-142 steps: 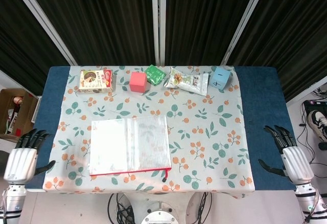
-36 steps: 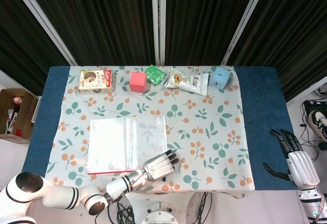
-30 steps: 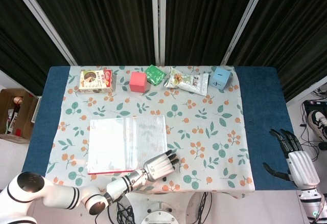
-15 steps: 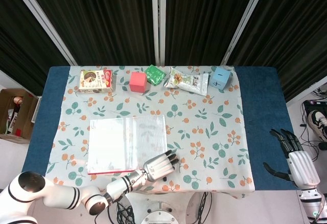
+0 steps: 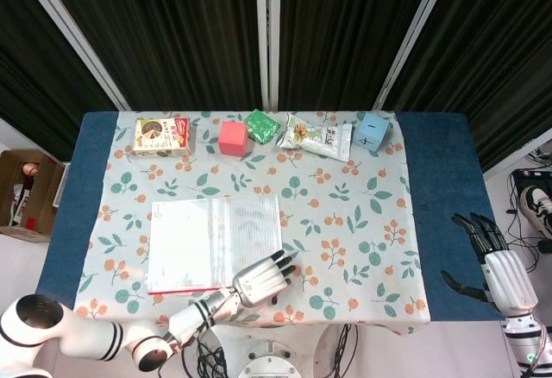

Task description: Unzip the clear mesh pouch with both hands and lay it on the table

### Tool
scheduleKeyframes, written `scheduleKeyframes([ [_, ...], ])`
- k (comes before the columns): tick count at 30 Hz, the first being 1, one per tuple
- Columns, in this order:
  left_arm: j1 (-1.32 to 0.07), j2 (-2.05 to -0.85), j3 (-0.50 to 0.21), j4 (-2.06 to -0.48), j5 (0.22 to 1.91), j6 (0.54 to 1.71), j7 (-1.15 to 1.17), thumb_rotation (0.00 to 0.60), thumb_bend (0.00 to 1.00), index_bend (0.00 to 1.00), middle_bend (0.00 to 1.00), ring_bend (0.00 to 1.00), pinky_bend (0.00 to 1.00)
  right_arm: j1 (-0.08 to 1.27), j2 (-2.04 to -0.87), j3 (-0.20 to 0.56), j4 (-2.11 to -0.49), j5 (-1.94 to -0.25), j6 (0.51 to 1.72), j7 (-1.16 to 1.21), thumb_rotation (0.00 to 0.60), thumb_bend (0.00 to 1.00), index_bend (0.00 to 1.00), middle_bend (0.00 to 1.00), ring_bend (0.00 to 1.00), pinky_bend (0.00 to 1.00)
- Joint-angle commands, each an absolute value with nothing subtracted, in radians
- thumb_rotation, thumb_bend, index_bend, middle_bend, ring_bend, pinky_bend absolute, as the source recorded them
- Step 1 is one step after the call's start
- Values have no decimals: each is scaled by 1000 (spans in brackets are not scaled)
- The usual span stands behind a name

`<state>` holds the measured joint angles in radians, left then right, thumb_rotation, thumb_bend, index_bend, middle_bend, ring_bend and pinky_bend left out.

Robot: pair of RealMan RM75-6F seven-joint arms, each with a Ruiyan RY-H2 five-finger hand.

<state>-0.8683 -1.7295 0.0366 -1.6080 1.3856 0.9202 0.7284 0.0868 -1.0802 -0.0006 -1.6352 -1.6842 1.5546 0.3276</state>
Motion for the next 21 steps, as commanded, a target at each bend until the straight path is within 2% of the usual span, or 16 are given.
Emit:
scheduleKeyframes([
  [1, -829, -1709, 40, -1634, 1419, 986, 690, 600, 451, 621, 250, 160, 207, 95, -1077, 3, -1640, -1688, 1548, 327, 600, 142, 0, 145, 0, 6],
  [5, -768, -1695, 52, -1648, 1466, 1090, 651, 600, 451, 617, 278, 192, 210, 128, -1057, 9, -1665, -1713, 1520, 315, 600, 143, 0, 145, 0, 6],
  [11, -686, -1693, 69, -1663, 1514, 1209, 634, 600, 438, 614, 396, 317, 231, 220, -1009, 28, -1745, -1760, 1424, 284, 600, 143, 26, 145, 0, 6],
  [14, -655, -1698, 74, -1672, 1537, 1247, 649, 600, 433, 614, 451, 376, 307, 292, -987, 50, -1799, -1778, 1347, 281, 600, 143, 64, 154, 0, 10],
  [18, -626, -1700, 72, -1692, 1558, 1281, 682, 600, 429, 623, 512, 451, 484, 386, -970, 86, -1866, -1776, 1236, 232, 600, 143, 98, 166, 0, 11],
  [21, -607, -1696, 66, -1715, 1561, 1295, 707, 600, 428, 629, 533, 486, 555, 461, -968, 119, -1918, -1745, 1135, 179, 600, 143, 111, 167, 0, 11],
])
